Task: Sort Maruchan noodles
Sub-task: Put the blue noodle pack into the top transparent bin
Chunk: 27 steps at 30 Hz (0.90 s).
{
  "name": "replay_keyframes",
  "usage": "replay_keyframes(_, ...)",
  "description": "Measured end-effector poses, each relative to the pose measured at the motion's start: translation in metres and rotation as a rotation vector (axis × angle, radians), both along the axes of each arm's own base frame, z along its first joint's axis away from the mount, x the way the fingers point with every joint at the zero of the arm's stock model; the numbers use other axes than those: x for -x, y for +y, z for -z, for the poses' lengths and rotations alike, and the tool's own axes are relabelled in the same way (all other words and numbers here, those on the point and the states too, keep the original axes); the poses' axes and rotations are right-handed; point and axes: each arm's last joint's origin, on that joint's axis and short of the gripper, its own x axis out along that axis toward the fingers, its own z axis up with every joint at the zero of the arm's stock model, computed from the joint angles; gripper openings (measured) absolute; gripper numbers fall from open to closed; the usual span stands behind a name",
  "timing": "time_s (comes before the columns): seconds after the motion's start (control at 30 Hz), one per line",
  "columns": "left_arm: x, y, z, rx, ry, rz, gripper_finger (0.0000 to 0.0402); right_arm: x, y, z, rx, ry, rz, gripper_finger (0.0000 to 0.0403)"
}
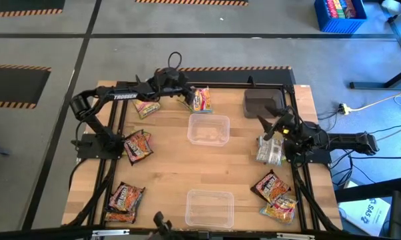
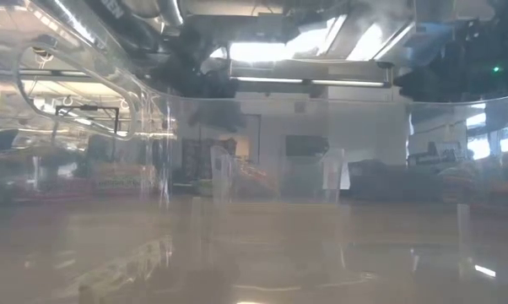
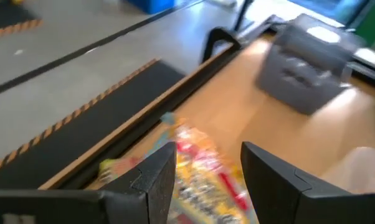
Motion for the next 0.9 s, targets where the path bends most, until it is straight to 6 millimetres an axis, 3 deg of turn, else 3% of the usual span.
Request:
replay_keyframes(0.13,0.011,0.017,0.006,0.099,-0.035,-0.057,0.0174,0.000,0.000,0.000,-0.006,-0.003,0.001,0.0270)
replay_keyframes(0.43,0.016,0.050,0.053,0.434,-0.080,-0.064,0.0174,0.000,0.000,0.003,-0.025,0.016,-0.014,0.0270)
replay_keyframes(0.6,0.006,0.047,0.065,0.474,-0.065,-0.023,0.0174,-0.001,0.001,0.008,-0.045,0.057,-0.027,0.0270)
replay_keyframes(0.9,-0.007,0.035,0.063,0.401,-0.047,0.012,0.0174,-0.001,0.000,0.008,-0.047,0.051,-0.023,0.0270)
